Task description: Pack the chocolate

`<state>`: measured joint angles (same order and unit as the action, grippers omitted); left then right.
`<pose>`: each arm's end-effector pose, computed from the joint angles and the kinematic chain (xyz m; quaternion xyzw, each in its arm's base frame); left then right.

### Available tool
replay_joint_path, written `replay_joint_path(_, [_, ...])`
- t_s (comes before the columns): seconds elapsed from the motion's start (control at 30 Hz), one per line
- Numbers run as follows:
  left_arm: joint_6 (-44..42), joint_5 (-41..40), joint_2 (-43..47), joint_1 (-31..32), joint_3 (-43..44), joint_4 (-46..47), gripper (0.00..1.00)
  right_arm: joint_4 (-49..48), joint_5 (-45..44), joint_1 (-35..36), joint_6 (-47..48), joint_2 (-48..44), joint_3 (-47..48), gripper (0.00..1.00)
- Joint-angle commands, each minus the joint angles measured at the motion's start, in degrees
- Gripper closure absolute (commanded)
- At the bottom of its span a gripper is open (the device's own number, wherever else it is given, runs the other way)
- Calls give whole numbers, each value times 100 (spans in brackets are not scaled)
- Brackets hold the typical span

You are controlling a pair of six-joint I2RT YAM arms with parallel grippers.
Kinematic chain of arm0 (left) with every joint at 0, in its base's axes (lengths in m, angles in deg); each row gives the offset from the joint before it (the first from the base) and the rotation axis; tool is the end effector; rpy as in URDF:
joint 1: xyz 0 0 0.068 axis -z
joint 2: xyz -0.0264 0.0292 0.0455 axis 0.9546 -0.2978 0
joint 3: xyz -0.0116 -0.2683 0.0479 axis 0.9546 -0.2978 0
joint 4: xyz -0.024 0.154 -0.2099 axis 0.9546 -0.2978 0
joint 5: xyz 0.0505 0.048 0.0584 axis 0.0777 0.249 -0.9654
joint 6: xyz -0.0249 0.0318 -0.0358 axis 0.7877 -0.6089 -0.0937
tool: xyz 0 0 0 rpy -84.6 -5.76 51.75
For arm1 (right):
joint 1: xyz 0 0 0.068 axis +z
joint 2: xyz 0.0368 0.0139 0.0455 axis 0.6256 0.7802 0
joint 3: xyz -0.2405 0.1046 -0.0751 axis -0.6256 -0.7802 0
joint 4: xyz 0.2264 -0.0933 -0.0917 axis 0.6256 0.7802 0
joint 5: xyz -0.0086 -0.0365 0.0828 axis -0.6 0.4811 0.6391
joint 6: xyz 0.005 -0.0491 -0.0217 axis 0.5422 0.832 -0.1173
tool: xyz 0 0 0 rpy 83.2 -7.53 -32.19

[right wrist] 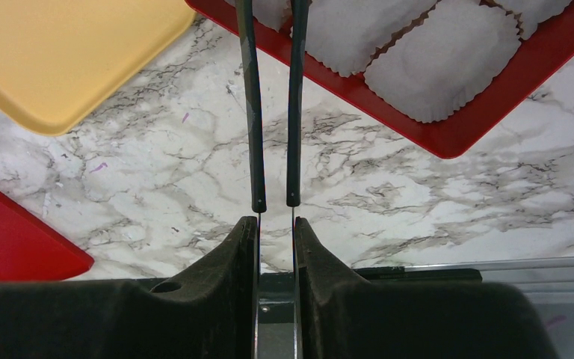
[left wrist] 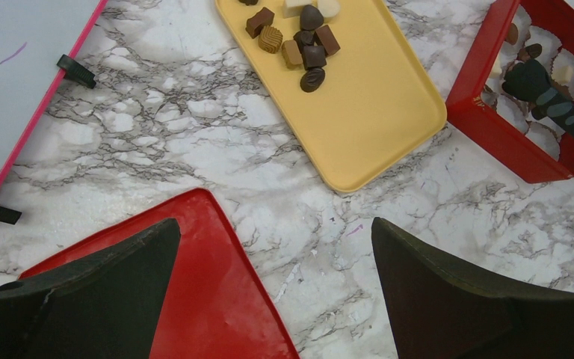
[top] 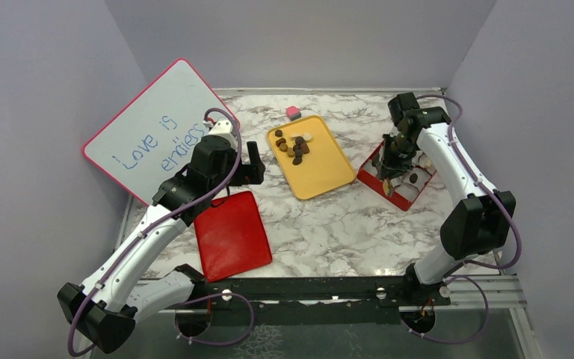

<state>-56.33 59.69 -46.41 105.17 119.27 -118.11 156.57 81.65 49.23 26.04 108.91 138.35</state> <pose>0.1818 -0.1091 0.3515 0.0140 0.8646 -0.1791 0.4693 0.3005 0.0560 0.3062 0.0956 0.9888 0.0352 0.1089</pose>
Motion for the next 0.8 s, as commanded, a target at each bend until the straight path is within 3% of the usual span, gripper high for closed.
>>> replay_joint_path(0.0, [54,63,-47,29,200,-67,1,-366,345,-61,-63,78,-157,78])
replay_joint_path(0.77, [-16,-85,-23,29,400,-243,1,-504,232,-174,-133,212,-293,67])
